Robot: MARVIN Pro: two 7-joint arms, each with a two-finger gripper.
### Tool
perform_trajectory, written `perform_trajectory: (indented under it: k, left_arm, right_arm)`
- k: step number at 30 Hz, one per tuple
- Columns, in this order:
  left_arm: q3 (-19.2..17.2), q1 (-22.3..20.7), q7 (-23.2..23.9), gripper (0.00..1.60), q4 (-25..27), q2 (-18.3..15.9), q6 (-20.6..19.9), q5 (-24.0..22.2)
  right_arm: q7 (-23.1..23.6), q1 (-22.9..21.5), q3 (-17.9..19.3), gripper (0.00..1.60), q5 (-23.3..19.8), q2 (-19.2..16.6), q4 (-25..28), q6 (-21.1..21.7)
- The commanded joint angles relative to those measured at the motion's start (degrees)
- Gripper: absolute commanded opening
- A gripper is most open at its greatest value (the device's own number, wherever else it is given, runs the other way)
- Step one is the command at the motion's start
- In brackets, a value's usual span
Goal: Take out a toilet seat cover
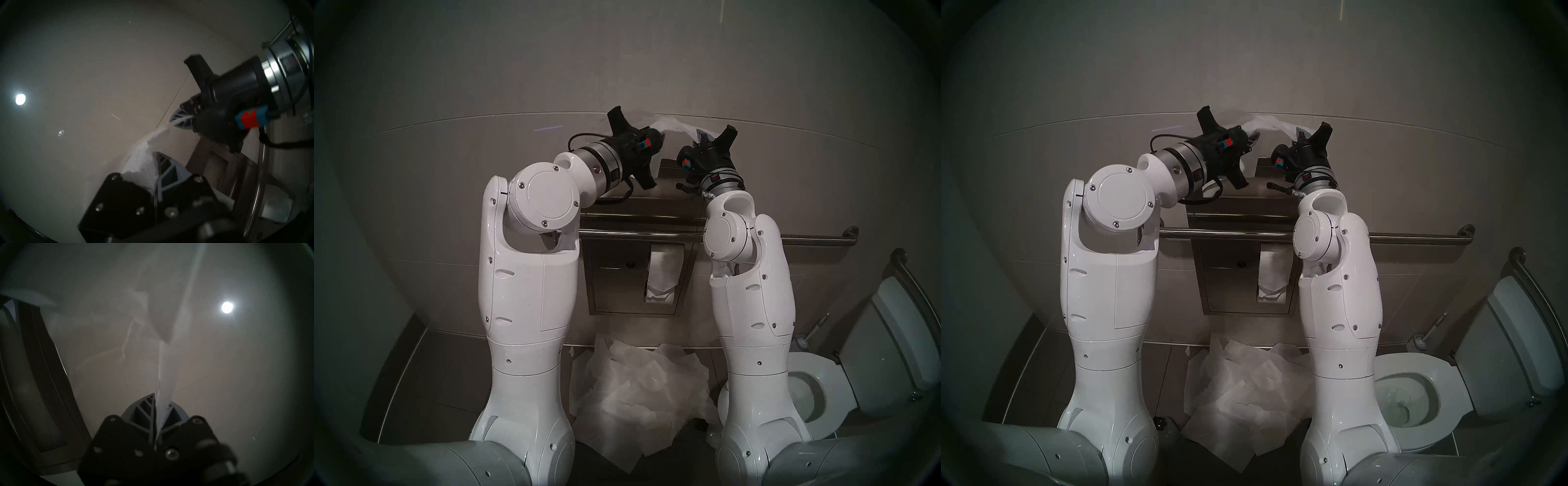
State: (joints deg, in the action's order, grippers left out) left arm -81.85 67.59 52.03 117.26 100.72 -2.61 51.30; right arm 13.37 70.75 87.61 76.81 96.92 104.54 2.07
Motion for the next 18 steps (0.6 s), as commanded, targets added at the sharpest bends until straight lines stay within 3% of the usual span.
perform_trajectory:
  k: [1,10,18]
  left_arm:
    - [1.5,-1.8,-1.6,0.0,3.0,1.2,-1.0,0.2]
    - [3.0,-2.7,-1.9,0.0,3.6,1.9,-2.0,1.7]
    - [4.4,-2.9,-2.0,0.0,4.1,2.0,-3.3,4.0]
  right_arm:
    - [-1.1,-5.5,-0.2,0.0,1.6,0.1,2.2,0.8]
    - [-1.1,-8.3,0.1,0.0,3.6,-0.7,4.0,1.2]
    - [-1.4,-6.3,-0.7,0.0,5.2,-0.9,5.9,1.8]
